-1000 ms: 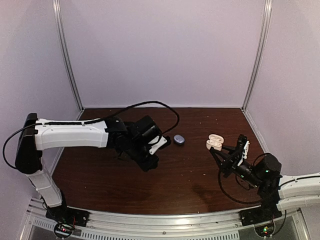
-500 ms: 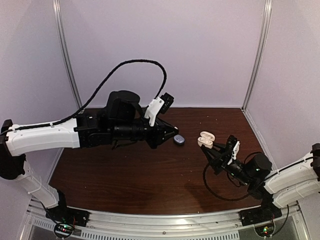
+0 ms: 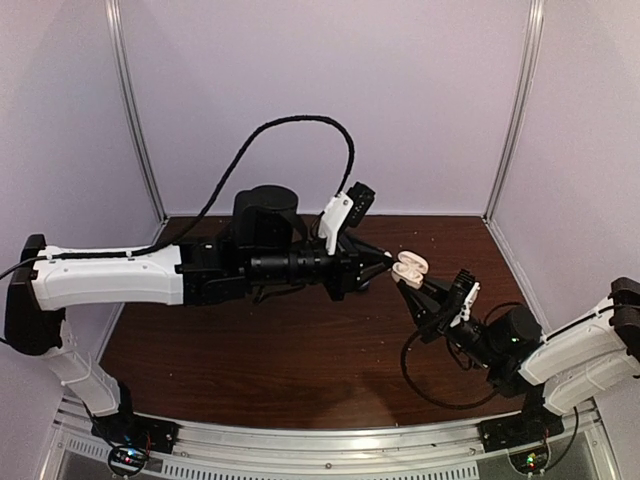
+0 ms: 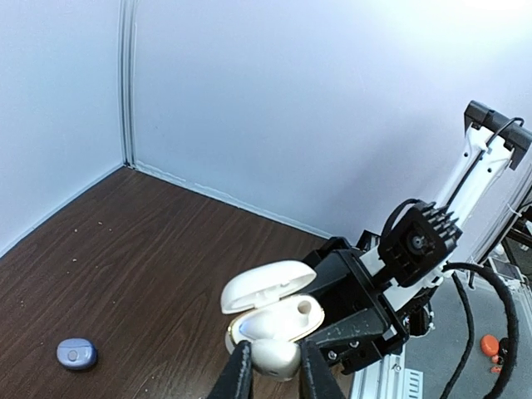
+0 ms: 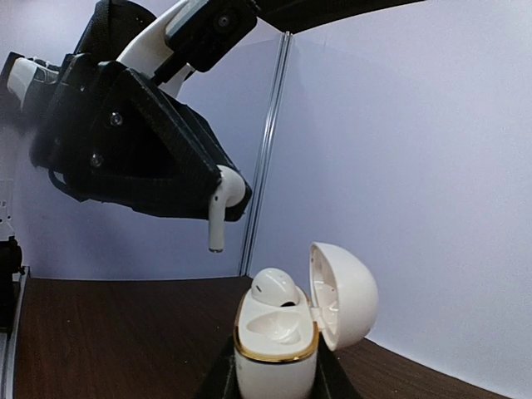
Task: Insert the wireless bluetooth earbuds into the charging case
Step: Insert the right earbud into the right side groove of the charging case.
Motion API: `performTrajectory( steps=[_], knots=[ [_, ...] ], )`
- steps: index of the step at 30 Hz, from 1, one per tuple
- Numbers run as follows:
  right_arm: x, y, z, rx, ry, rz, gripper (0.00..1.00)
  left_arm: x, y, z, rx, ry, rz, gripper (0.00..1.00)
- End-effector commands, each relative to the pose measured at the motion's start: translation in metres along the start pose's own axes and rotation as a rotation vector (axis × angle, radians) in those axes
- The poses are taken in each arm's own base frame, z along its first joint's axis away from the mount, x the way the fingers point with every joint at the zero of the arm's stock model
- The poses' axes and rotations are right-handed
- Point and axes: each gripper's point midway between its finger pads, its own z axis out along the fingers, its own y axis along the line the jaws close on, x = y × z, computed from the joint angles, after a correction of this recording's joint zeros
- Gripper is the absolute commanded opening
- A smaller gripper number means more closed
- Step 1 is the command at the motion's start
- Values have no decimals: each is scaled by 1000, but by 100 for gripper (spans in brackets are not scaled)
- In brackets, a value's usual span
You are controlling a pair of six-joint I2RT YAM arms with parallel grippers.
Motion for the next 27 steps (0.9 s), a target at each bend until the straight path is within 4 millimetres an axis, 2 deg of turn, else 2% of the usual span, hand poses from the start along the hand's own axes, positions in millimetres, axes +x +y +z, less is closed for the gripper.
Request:
performTrajectory(
  steps=[1, 8, 27],
  knots=[
    [-22, -3, 4, 36, -79, -34, 0, -35, -19, 5, 69, -111, 10, 9],
    [-18, -7, 9, 100, -53, -65, 0, -37, -26, 14, 98, -130, 4, 9],
    [-27, -7, 13, 171, -65, -87, 0, -25, -26, 35, 119, -116, -29, 9]
  ],
)
